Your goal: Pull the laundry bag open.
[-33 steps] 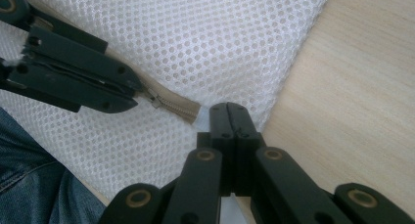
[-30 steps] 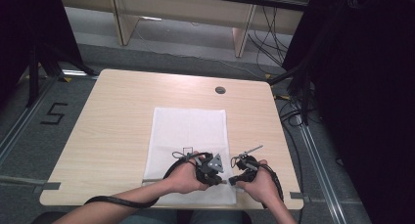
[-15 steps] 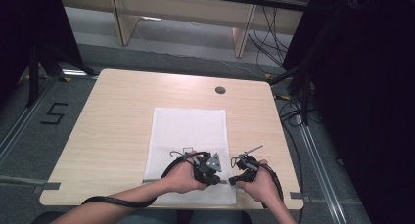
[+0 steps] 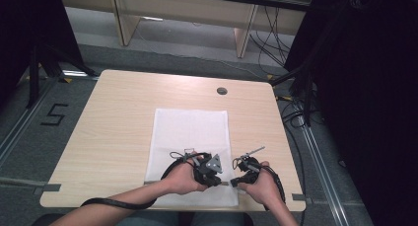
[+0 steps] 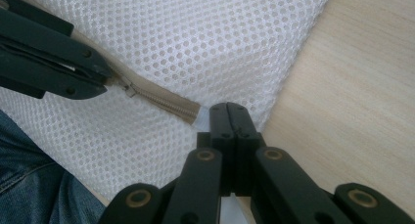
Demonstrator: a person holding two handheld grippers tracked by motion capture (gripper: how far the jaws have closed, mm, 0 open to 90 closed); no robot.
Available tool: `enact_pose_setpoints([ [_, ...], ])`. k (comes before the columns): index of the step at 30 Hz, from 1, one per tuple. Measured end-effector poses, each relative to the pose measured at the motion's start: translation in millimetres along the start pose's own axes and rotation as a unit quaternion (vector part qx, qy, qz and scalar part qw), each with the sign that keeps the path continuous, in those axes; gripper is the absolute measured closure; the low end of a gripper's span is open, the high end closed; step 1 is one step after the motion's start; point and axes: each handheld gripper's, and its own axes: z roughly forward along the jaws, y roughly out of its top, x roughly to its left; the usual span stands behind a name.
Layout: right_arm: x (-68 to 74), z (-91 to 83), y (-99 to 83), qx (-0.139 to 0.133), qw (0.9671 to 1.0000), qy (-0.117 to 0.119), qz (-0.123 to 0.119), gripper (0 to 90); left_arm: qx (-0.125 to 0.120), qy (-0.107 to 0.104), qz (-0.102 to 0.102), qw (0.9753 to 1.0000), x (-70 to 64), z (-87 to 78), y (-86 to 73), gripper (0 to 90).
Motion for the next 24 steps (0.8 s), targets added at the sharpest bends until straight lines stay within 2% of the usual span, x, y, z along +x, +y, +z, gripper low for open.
enact_pose_setpoints([
  [5,-0.8,0.7,-0.1,-0.003,1.0000,-0.002,-0.001,90.0,0.004,0.001,0.005,1.0000,0.2,-0.8,0.0,87.4],
  [6,-0.8,0.7,-0.2,-0.003,1.0000,-0.002,-0.001,90.0,-0.004,-0.001,-0.010,0.9999,-1.5,0.0,-0.5,87.4],
  [8,-0.8,0.7,-0.2,-0.003,1.0000,-0.001,0.000,90.0,-0.004,-0.001,-0.003,1.0000,-0.5,-2.4,-0.5,87.4],
  [10,-0.9,0.7,-0.1,-0.003,1.0000,-0.001,0.000,90.0,-0.003,-0.001,-0.011,0.9999,-1.0,-3.5,-1.3,87.4],
  [11,-0.9,0.7,-0.1,-0.003,1.0000,-0.001,0.000,90.0,-0.003,-0.001,-0.005,1.0000,-0.4,-4.3,-1.4,87.4],
  [15,-0.8,0.7,-0.2,-0.003,1.0000,-0.001,0.001,90.0,-0.003,-0.002,-0.008,1.0000,-0.6,-4.2,-1.4,87.4],
  [18,-0.2,1.4,-0.7,-0.009,0.9999,0.001,0.006,90.0,-0.002,-0.004,-0.003,1.0000,0.3,-5.5,-1.6,87.4],
  [19,-1.0,1.1,-0.4,-0.007,1.0000,0.001,0.001,90.0,-0.003,-0.002,-0.011,0.9999,-0.3,-6.7,-2.2,87.4],
  [20,-2.1,1.2,-0.1,-0.007,1.0000,0.002,-0.006,90.0,-0.003,-0.001,-0.009,1.0000,0.1,-7.7,-2.3,87.4],
  [21,-2.1,1.2,-0.1,-0.006,1.0000,0.003,-0.006,90.0,-0.002,-0.002,-0.005,1.0000,0.8,-8.9,-2.5,87.4],
  [23,-1.6,1.8,-0.4,-0.012,0.9999,0.003,-0.004,90.0,-0.003,-0.002,-0.012,0.9999,0.1,-9.6,-3.2,87.4],
  [24,-2.0,0.8,0.0,-0.005,1.0000,0.003,-0.006,90.0,-0.003,-0.002,-0.012,0.9999,0.1,-9.6,-3.4,87.4],
])
